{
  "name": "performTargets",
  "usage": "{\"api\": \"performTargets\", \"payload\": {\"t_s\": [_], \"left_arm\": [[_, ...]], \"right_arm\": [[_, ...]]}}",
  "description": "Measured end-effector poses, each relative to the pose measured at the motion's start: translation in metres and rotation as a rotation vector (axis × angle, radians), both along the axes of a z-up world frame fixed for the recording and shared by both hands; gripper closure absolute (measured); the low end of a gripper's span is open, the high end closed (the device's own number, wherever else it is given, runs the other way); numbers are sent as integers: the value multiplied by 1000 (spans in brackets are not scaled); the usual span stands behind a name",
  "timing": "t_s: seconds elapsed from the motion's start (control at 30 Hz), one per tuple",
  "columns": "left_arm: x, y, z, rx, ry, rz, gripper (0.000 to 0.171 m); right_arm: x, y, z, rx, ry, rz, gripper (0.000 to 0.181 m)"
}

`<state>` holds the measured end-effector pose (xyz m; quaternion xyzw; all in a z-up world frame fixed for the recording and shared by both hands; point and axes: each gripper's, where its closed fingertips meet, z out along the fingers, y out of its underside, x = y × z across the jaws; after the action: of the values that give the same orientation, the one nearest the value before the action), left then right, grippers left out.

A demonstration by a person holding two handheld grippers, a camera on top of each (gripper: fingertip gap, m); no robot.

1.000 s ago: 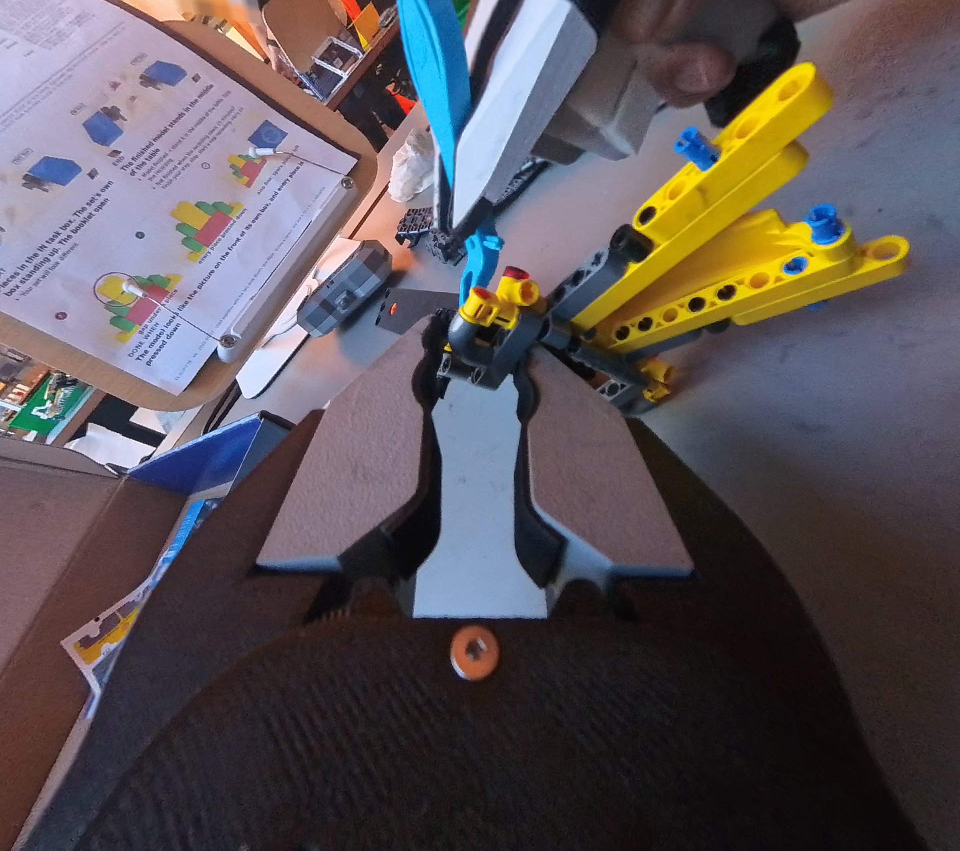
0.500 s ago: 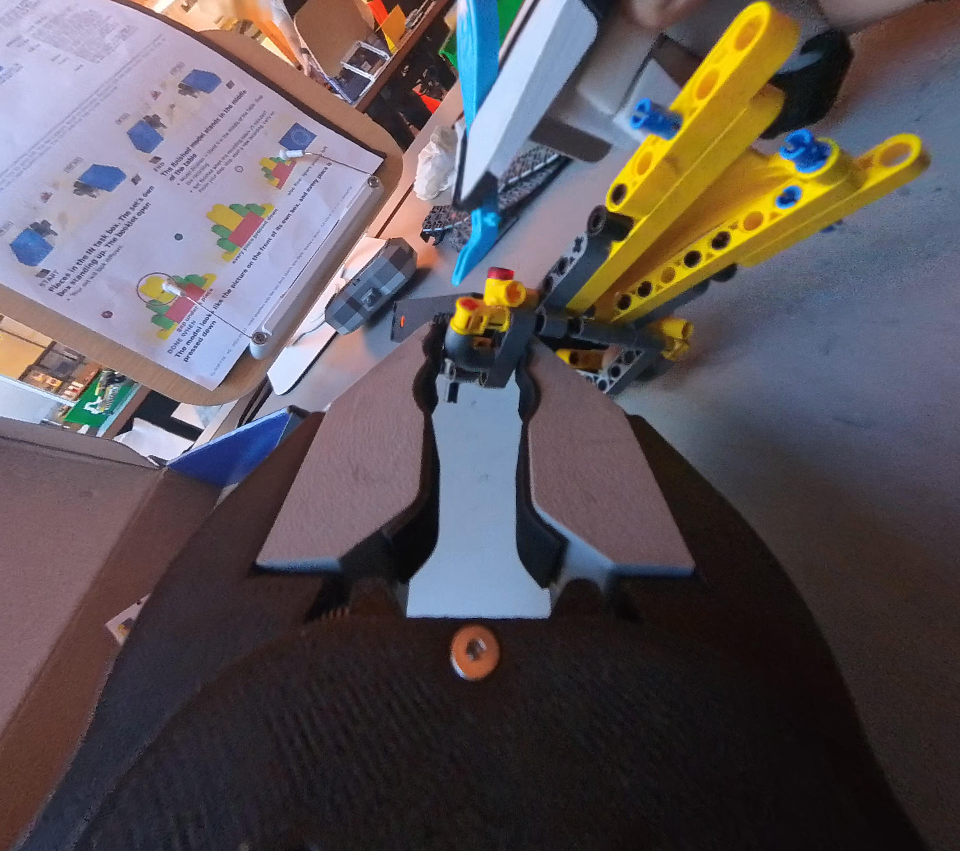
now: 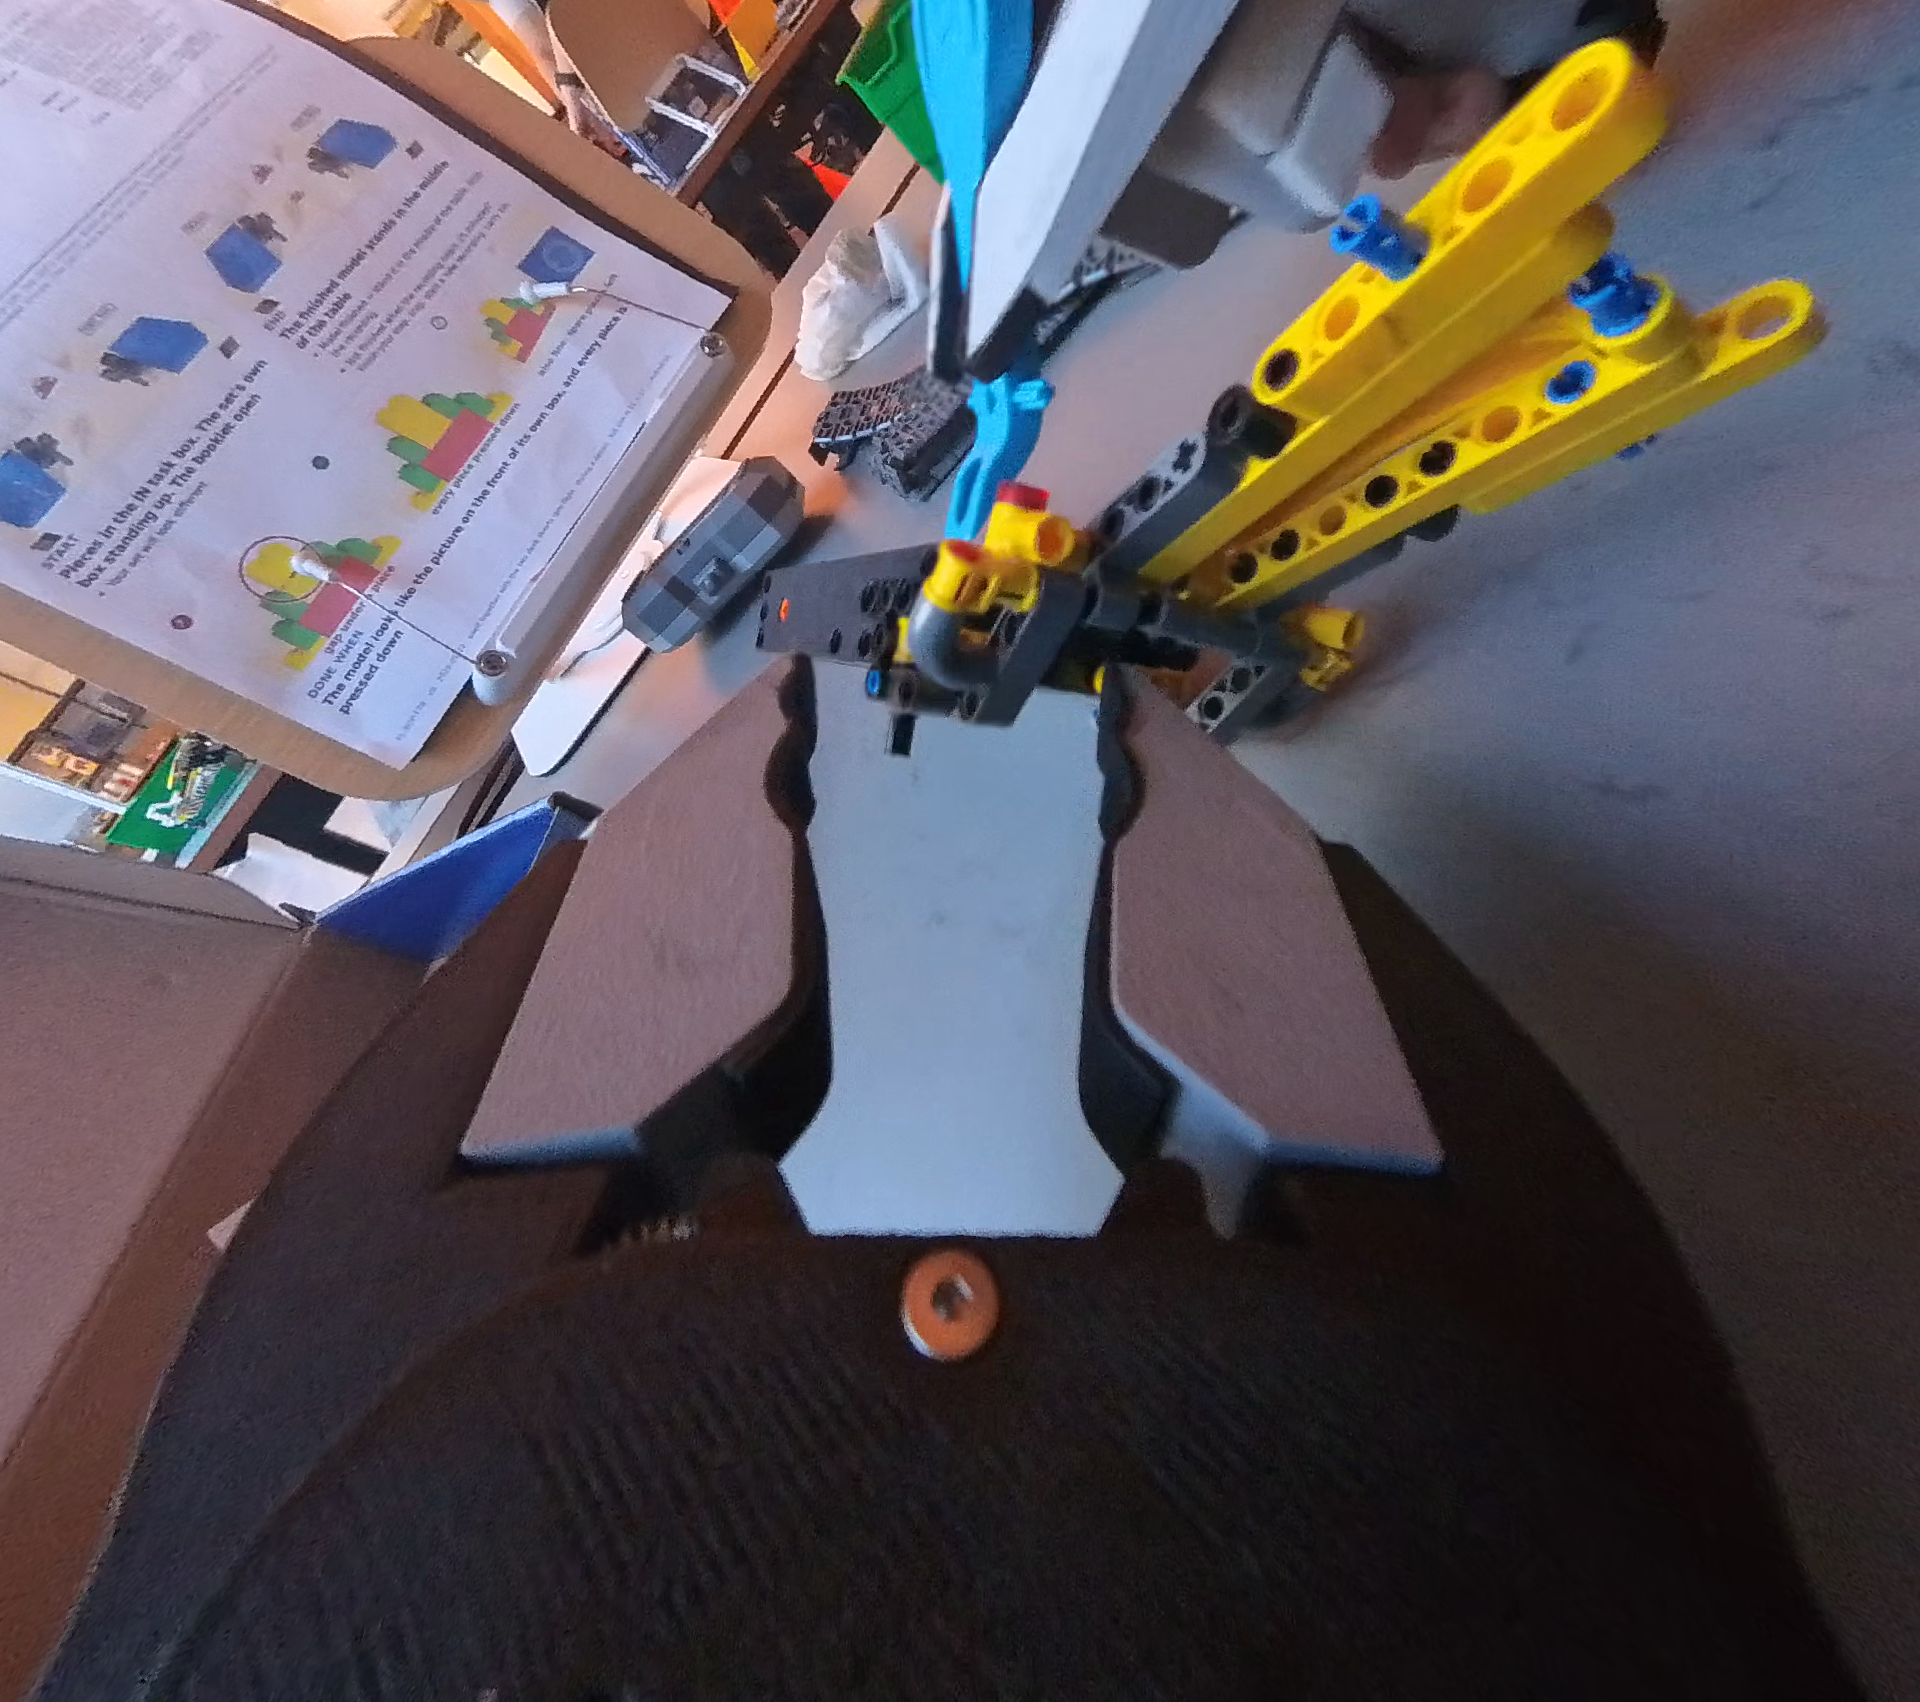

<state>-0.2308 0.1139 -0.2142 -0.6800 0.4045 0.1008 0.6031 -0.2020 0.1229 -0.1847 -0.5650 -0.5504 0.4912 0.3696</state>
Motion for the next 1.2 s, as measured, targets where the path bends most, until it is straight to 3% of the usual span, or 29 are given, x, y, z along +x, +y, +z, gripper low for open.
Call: {"api": "performTargets", "payload": {"t_s": [0.23, 0.37, 0.53, 0.67, 0.83, 1.03, 1.2], "left_arm": [[4, 1, -5, -2, 66, -54, 120], [2, 6, -14, -55, 132, -98, 113], [-7, 3, -6, -211, 98, -357, 107], [-1, 7, 13, -417, 32, -580, 79], [1, 40, 5, -452, 417, -687, 89], [0, 69, -4, -467, 761, -773, 91], [6, 64, -33, -540, 921, -864, 96]], "right_arm": [[5, -9, -16, 76, -40, -67, 173], [10, -7, -9, 63, 2, -106, 173], [13, -4, -8, -11, 20, -130, 173], [15, -4, -6, -55, 34, -115, 173], [19, -1, -4, -105, 48, -77, 173], [25, -8, -5, -93, 39, 32, 173], [31, -8, -10, -82, 9, 69, 172]]}}
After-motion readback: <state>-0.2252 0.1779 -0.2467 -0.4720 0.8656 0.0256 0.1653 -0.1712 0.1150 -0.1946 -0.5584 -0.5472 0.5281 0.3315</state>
